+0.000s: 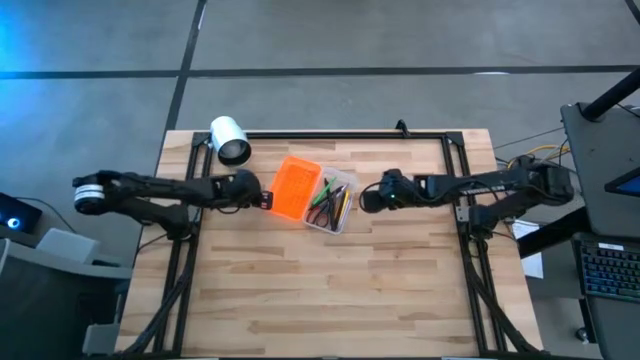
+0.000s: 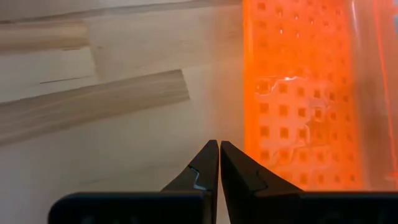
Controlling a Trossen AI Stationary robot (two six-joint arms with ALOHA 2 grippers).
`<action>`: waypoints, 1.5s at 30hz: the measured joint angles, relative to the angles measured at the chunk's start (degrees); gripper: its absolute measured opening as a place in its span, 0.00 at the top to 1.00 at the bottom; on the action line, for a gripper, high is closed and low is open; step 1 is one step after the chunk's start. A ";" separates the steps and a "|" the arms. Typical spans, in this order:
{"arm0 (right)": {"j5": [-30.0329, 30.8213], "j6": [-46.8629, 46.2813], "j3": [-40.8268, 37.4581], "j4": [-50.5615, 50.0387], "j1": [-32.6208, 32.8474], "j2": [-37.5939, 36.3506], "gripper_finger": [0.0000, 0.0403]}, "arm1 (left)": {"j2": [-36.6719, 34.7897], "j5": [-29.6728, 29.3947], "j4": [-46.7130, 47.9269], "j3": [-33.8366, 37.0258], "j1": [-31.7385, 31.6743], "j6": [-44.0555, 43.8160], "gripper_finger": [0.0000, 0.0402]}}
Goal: Pick & place school supplies into a supply box
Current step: Close the orange supply box
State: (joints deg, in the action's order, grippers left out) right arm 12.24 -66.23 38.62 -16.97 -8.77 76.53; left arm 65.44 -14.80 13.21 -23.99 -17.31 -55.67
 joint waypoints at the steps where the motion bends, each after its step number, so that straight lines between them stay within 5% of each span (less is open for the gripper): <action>1: 0.12 0.28 0.47 0.00 -0.23 0.93 0.98 | 1.09 0.03 -1.17 0.00 -0.20 0.26 1.00; 14: -4.87 1.11 1.97 0.53 -2.13 8.65 0.98 | 11.64 1.20 -9.27 -0.94 -0.91 2.09 1.00; 34: -9.26 2.36 2.44 8.85 -2.17 16.80 0.98 | 11.06 8.11 -27.13 -1.16 -1.39 -0.34 1.00; 45: -9.65 3.80 2.44 10.21 -2.11 17.79 0.98 | 11.00 11.80 -28.00 -10.17 -1.26 5.44 1.00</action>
State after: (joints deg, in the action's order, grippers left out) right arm 2.59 -62.43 41.06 -6.76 -10.87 94.32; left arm 76.44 -3.00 -14.79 -34.16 -18.57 -50.23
